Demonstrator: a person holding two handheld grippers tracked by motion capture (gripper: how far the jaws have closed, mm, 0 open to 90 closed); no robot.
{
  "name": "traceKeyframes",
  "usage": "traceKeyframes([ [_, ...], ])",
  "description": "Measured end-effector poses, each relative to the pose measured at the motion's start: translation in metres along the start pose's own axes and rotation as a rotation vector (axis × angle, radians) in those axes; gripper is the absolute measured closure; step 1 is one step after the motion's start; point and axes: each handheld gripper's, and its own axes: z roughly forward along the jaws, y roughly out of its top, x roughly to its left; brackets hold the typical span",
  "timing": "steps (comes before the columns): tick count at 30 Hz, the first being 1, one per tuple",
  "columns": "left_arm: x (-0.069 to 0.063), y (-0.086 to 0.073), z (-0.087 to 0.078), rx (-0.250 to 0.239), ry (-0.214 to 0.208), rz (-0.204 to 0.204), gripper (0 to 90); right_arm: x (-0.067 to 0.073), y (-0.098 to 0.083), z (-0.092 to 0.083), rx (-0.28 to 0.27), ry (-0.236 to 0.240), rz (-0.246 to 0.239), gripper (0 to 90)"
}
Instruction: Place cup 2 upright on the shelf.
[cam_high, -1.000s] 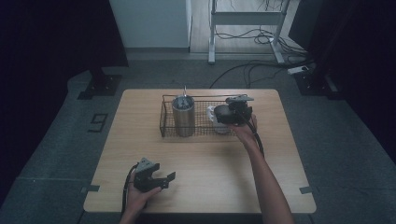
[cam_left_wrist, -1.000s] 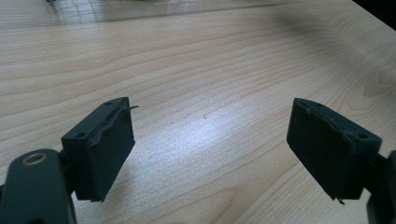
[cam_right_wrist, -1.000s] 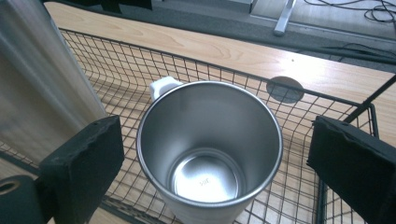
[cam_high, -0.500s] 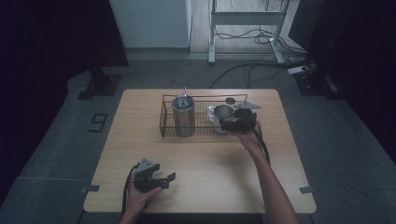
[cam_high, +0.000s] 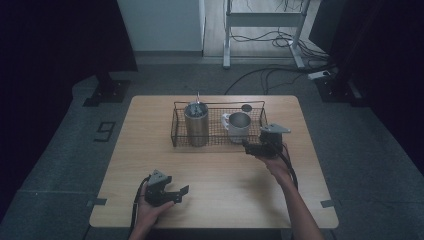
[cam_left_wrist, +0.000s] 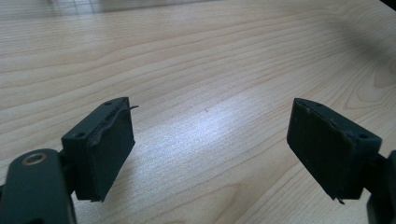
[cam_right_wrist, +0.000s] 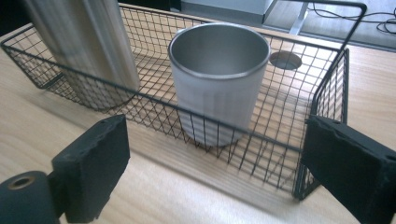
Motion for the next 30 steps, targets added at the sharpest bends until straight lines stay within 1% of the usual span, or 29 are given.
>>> traceKeyframes([
  [3,-0.001,0.000,0.001,0.003,0.001,0.001,15.1,0.000,-0.008,-0.006,0.000,0.003,0.001,8.1],
  [5,-0.001,-0.001,0.001,0.002,0.001,0.001,15.1,0.000,-0.016,-0.012,-0.016,0.001,-0.001,9.3],
  [8,-0.001,-0.001,0.001,0.006,0.006,0.005,15.1,0.001,-0.025,-0.019,-0.022,0.010,0.004,9.7],
  [11,-0.001,-0.001,0.001,0.005,0.007,0.006,15.2,0.001,-0.039,-0.028,-0.035,0.012,-0.004,11.5],
  [15,-0.002,-0.002,0.002,0.008,0.010,0.005,15.1,-0.001,-0.058,-0.036,-0.031,0.013,-0.006,11.9],
  [22,-0.003,-0.003,0.004,0.017,0.014,0.011,15.1,-0.005,-0.095,-0.045,-0.019,0.028,0.038,13.1],
  [23,-0.004,-0.003,0.004,0.017,0.014,0.011,15.1,-0.006,-0.097,-0.045,-0.009,0.028,0.034,12.9],
  [25,-0.004,-0.003,0.004,0.017,0.016,0.012,15.1,-0.005,-0.101,-0.045,0.016,0.009,0.014,12.8],
  [27,-0.004,-0.003,0.003,0.015,0.016,0.012,15.1,-0.006,-0.104,-0.046,0.016,0.018,0.018,12.8],
  [30,-0.004,-0.003,0.003,0.015,0.018,0.014,15.1,-0.005,-0.104,-0.046,0.012,0.008,0.008,12.8],
])
